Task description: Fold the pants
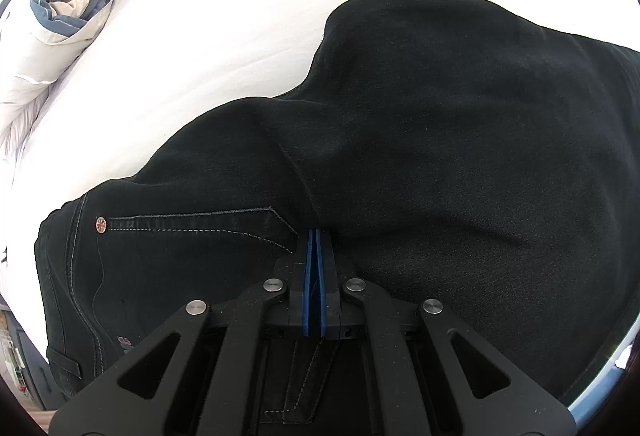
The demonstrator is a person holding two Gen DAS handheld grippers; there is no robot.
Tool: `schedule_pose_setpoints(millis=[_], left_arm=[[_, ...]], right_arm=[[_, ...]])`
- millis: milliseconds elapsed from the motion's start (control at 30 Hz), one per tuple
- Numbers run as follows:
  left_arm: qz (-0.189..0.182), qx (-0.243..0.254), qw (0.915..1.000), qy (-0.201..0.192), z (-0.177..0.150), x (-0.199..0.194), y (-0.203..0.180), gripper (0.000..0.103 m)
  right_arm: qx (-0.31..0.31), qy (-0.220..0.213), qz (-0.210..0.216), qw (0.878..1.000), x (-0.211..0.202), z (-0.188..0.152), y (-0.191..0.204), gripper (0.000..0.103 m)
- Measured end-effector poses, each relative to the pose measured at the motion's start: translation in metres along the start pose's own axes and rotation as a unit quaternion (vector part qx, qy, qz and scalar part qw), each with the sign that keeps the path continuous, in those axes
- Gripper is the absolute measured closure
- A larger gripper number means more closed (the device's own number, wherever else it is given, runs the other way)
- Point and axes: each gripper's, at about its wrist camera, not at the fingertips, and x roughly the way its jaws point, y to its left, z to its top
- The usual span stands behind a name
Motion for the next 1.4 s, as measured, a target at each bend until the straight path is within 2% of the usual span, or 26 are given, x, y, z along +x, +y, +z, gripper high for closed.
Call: schedule_pose_setpoints(millis=[33,67,133,267,400,500,600,733,800,867,900,933,967,1000,1100,1133,1233,1400], left_arm=[[0.000,0.000,1.0000,-0.001,-0.001,0.000,0.001,0.101],[0.000,0.000,1.0000,-0.001,-0.001,-0.001,0.001,0.101],[0.001,0.000,1.0000,-0.001,-0.001,-0.001,0.002,0.101],[-0.001,0.001,1.0000,-0.001,-0.002,-0.001,0.002,0.101],[-0.007,0.001,1.0000,0.000,0.000,-0.001,0.005,0.101],[-0.009,0.003,1.0000,0.001,0.001,-0.002,0.006,0.101],[-0.009,0.004,0.9999,0.002,0.003,-0.002,0.006,0.101],[-0.010,0.006,0.9999,0.002,0.003,-0.002,0.006,0.101],[-0.010,0.005,0.9999,0.001,0.003,-0.002,0.005,0.101],[-0.011,0.003,0.9999,0.000,0.003,-0.003,0.006,0.101],[-0.011,0.003,0.9999,0.000,0.003,-0.003,0.006,0.101],[-0.011,0.003,0.9999,0.000,0.002,-0.003,0.006,0.101],[-0.011,0.003,0.9999,0.000,0.002,-0.003,0.006,0.101],[-0.011,0.003,0.9999,0.000,0.003,-0.003,0.006,0.101],[-0.008,0.007,0.9999,0.003,0.004,-0.003,0.005,0.101],[-0.007,0.007,0.9999,0.004,0.004,-0.003,0.004,0.101],[-0.003,0.008,0.9999,0.008,0.006,-0.002,0.001,0.101],[0.002,0.015,0.9998,0.012,0.009,-0.001,-0.002,0.101]], right_arm=[[-0.004,-0.004,0.003,1.000,0.002,0.001,0.001,0.048],[-0.012,-0.006,0.000,1.000,0.004,0.002,0.003,0.068],[-0.033,-0.007,-0.017,0.999,0.006,0.001,0.009,0.094],[-0.075,-0.032,-0.046,0.996,-0.009,-0.008,0.026,0.097],[-0.079,-0.049,-0.061,0.994,-0.027,-0.026,0.027,0.098],[-0.056,-0.051,-0.086,0.993,-0.031,-0.036,0.008,0.098],[-0.022,-0.047,-0.088,0.995,-0.031,-0.038,-0.018,0.099],[-0.045,-0.044,-0.104,0.993,-0.024,-0.034,-0.015,0.098],[-0.065,-0.021,-0.115,0.991,-0.023,-0.031,-0.009,0.091],[-0.079,-0.009,-0.126,0.989,-0.031,-0.025,0.001,0.074],[-0.101,-0.023,-0.139,0.985,-0.042,-0.022,0.011,0.065],[-0.126,-0.042,-0.155,0.979,-0.051,-0.019,0.020,0.050],[-0.152,-0.060,-0.160,0.974,-0.060,-0.016,0.030,0.049],[-0.178,-0.069,-0.139,0.972,-0.066,-0.010,0.041,0.049],[-0.233,-0.049,-0.061,0.969,-0.061,0.007,0.066,0.050],[-0.245,-0.046,-0.050,0.967,-0.056,0.016,0.072,0.050],[-0.218,-0.014,-0.024,0.975,-0.033,0.045,0.066,0.050],[-0.191,0.018,-0.028,0.981,-0.010,0.069,0.051,0.050]])
